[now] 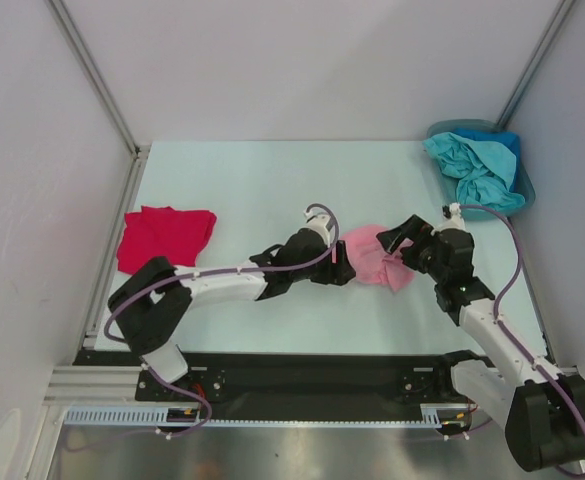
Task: Fold and stack the t-shirts
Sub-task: Flatten the tshirt out
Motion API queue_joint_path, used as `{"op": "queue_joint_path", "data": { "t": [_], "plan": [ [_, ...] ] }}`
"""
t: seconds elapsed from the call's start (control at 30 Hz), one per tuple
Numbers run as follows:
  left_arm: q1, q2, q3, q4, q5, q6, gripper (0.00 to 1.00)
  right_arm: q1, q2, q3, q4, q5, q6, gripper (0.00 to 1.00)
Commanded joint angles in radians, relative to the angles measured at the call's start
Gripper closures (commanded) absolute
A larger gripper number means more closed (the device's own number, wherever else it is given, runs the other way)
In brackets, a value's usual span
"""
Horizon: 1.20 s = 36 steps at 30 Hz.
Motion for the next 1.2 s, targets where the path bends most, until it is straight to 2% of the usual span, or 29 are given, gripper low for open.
{"op": "queue_joint_path", "data": {
  "t": [0.0,0.1,0.33,0.43,0.47,0.5,0.57,0.6,0.63,0.8,0.97,1.07,1.17],
  "plan": [
    [0.036,0.078,0.083,0.097,0.122,-0.008,0.30,0.002,-0.046,0.028,-0.031,-0.002,-0.026,0.00],
    [0.050,0.155,0.142,0.124,0.180,-0.016,0.30,-0.001,-0.075,0.030,-0.074,0.001,-0.038,0.00],
    [0.053,0.275,0.287,0.108,0.206,-0.010,0.31,-0.027,-0.115,0.036,-0.140,0.010,-0.078,0.00],
    [0.057,0.288,0.308,0.106,0.216,-0.010,0.36,-0.046,-0.114,0.028,-0.137,-0.007,-0.077,0.00],
    [0.059,0.288,0.311,0.108,0.219,-0.010,0.40,-0.051,-0.111,0.023,-0.132,-0.016,-0.075,0.00],
    [0.060,0.288,0.312,0.111,0.222,-0.010,0.55,-0.051,-0.108,0.022,-0.131,-0.017,-0.075,0.00],
    [0.063,0.290,0.310,0.106,0.225,-0.008,0.72,-0.057,-0.104,0.014,-0.122,-0.021,-0.075,0.00],
    [0.065,0.287,0.308,0.094,0.220,-0.007,0.94,-0.060,-0.103,0.011,-0.117,-0.024,-0.074,0.00],
    [0.065,0.284,0.307,0.086,0.216,-0.007,1.00,-0.060,-0.101,0.010,-0.111,-0.025,-0.074,0.00],
    [0.065,0.209,0.266,0.060,0.162,0.028,1.00,-0.058,-0.089,-0.015,-0.068,-0.033,-0.051,0.00],
    [0.065,0.109,0.295,-0.020,0.073,0.112,1.00,-0.058,-0.078,-0.049,-0.030,-0.037,-0.034,0.00],
    [0.065,0.066,0.452,-0.182,0.019,0.197,1.00,-0.057,-0.074,-0.064,-0.010,-0.037,-0.020,0.00],
    [0.064,0.055,0.573,-0.268,-0.059,0.275,1.00,-0.057,-0.069,-0.069,0.004,-0.042,-0.009,0.00]
  ]
}}
